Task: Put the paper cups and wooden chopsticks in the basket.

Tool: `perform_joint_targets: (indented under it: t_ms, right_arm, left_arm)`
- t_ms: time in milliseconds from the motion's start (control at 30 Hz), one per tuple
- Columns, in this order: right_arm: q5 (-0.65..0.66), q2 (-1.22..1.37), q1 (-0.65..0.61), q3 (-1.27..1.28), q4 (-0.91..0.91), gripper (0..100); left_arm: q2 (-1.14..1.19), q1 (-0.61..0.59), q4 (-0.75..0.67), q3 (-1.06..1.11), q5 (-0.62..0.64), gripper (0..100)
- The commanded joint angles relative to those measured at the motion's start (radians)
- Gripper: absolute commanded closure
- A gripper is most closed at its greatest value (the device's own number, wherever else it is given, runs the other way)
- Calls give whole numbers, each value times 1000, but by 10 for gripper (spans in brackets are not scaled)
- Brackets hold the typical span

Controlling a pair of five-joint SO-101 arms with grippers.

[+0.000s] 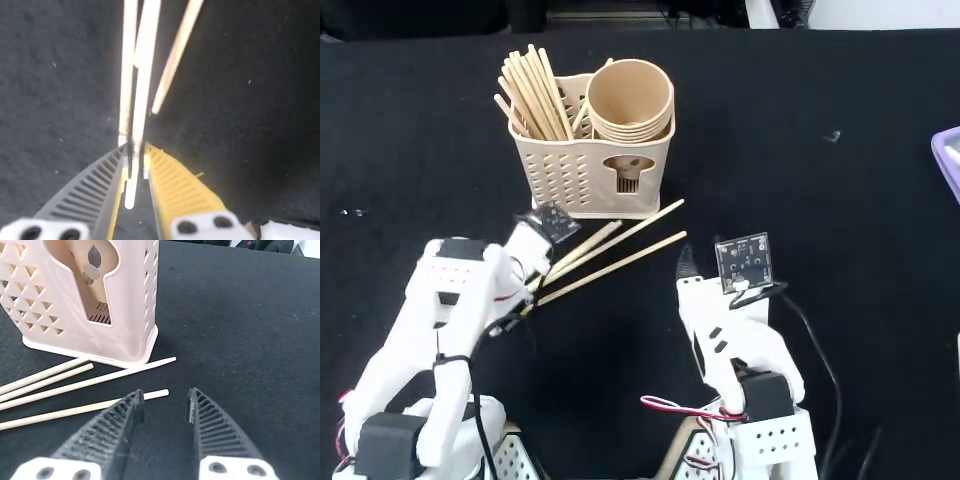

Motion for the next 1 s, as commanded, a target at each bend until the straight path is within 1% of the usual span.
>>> perform_joint_targets:
  t_ms: [0,100,167,333,400,467,667,767,967]
  right_arm:
    - [-2,-71,15,-5,3,847]
    - [-2,-71,15,-5,3,847]
    - [-2,-71,15,-5,3,847]
    - [-2,-71,15,-5,3,847]
    - [-2,-71,15,-5,3,847]
    - [-2,-71,15,-5,3,847]
    - [-2,-71,15,-5,3,847]
    - [-2,-71,15,-5,3,847]
    - [-2,-71,15,-5,3,847]
  left_arm:
    - [-9,77,3,-54,69,873]
    - [2,143,-8,-42,104,810]
    - [0,160,-87,2,109,809]
    - [0,160,-310,134,107,809]
    - [0,159,-371,162,107,809]
    - [0,148,-402,171,107,809]
    - [-6,133,-413,165,104,809]
    - [-11,133,-394,145,106,809]
    - [-11,133,-232,30,106,809]
